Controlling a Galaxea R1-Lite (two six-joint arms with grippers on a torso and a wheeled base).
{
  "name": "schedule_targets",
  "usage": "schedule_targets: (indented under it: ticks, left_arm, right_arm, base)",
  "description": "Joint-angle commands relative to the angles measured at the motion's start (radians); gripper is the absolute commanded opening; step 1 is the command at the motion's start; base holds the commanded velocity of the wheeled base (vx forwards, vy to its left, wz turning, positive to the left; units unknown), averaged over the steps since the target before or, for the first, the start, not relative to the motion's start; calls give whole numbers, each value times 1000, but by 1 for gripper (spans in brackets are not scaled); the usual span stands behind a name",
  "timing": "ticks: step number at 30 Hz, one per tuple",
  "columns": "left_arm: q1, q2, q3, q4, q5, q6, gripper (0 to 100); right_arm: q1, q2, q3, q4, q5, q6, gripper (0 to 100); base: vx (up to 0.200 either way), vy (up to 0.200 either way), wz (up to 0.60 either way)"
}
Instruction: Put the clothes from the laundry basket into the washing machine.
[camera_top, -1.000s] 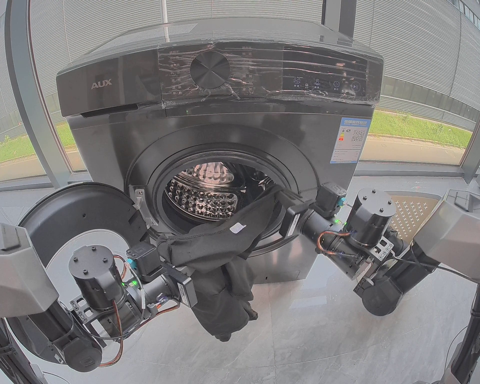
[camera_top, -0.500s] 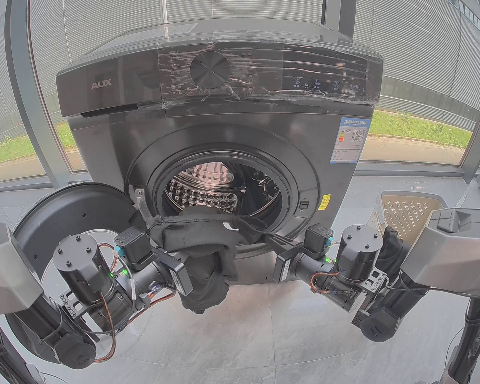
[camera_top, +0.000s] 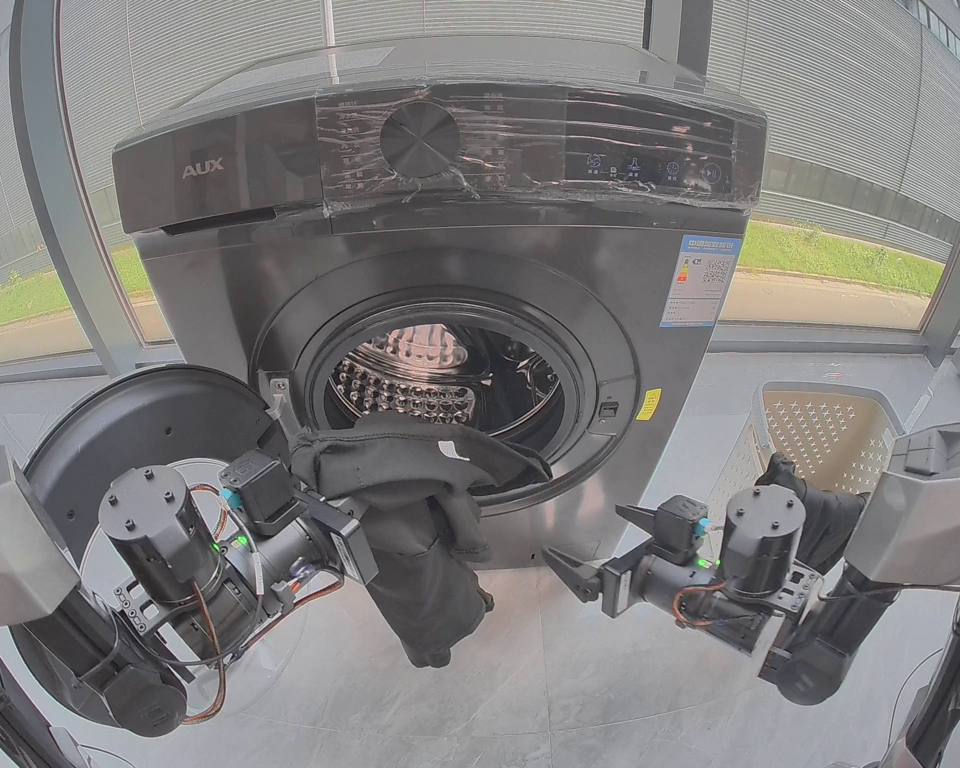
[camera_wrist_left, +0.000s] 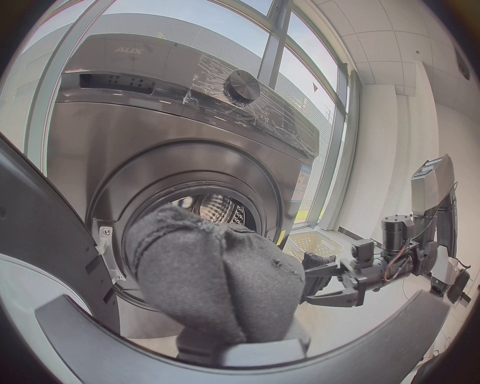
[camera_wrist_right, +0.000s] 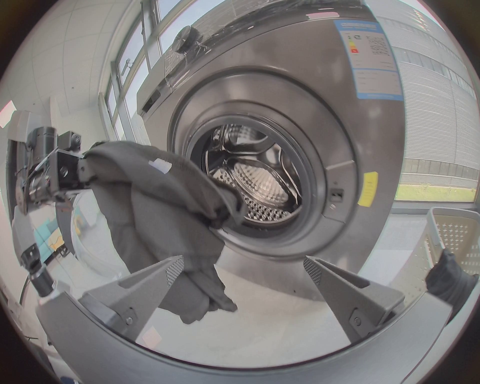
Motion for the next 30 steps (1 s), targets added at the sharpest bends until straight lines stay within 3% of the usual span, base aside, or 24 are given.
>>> schedule_targets:
  ticks: [1, 3, 8, 14, 20, 23, 30]
  left_arm:
    - [10, -36, -3, -1, 20, -11, 0]
    - [4, -41, 0, -1, 38, -11, 0]
    - [-11, -38, 17, -1, 158, -13, 0]
    - [-13, -39, 75, -1, 221, -8, 0]
    - [-30, -38, 72, -1, 230, 1, 0]
    - [-25, -32, 75, -1, 253, -2, 0]
    - [-15, -24, 67, -1, 255, -7, 0]
  right_arm:
    - [-79, -182, 218, 4, 15, -21, 100]
    - [-88, -214, 268, 1, 15, -21, 100]
    - [-96, -255, 310, 4, 13, -22, 100]
    - [-107, -268, 310, 4, 16, -19, 100]
    - [-114, -264, 296, -1, 18, -15, 100]
    - [-116, -266, 296, -1, 18, -15, 100]
    - [-114, -266, 294, 1, 18, -13, 100]
  base:
    - [0, 0, 0]
    - [0, 0, 0]
    - [0, 0, 0]
    - [0, 0, 0]
    - [0, 0, 0]
    - [0, 0, 0]
    - [0, 0, 0]
